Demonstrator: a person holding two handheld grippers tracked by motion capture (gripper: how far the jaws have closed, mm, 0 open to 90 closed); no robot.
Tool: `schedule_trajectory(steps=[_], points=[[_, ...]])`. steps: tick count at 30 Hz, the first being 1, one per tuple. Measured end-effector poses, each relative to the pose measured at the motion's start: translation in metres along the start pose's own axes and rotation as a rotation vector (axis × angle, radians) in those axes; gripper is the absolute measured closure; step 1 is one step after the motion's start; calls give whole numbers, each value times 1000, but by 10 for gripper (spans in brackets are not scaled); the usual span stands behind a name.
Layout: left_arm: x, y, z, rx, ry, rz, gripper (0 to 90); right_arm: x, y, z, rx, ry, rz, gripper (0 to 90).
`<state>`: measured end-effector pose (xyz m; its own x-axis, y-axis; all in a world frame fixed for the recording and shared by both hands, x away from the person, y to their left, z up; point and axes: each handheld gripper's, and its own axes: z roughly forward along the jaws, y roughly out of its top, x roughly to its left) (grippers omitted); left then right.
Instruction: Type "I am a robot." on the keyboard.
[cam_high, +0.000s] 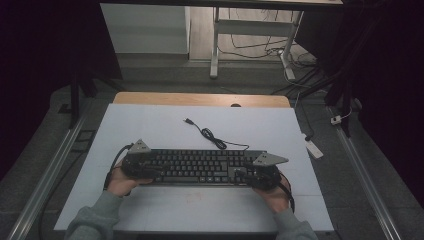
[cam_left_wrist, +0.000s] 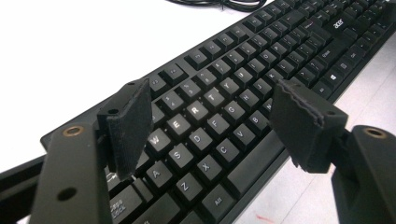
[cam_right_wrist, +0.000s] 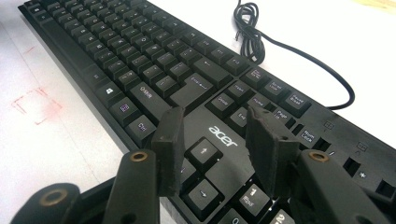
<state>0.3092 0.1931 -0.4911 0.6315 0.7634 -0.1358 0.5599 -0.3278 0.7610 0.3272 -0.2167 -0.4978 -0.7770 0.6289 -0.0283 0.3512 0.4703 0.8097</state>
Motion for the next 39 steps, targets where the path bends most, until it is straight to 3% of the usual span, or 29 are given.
schedule_trajectory(steps=[19, 30, 33, 39], points=[[0, 0, 3, 11, -6, 5, 280, 9, 13, 5, -18, 19, -18, 566], [-1, 0, 5, 20, -8, 9, 273, 30, 38, 31, -12, 80, -57, 573], [-2, 0, 6, 24, -9, 14, 271, 35, 43, 40, 4, 97, -70, 611], [-2, 0, 6, 26, -11, 14, 268, 41, 50, 55, 42, 143, -78, 813]])
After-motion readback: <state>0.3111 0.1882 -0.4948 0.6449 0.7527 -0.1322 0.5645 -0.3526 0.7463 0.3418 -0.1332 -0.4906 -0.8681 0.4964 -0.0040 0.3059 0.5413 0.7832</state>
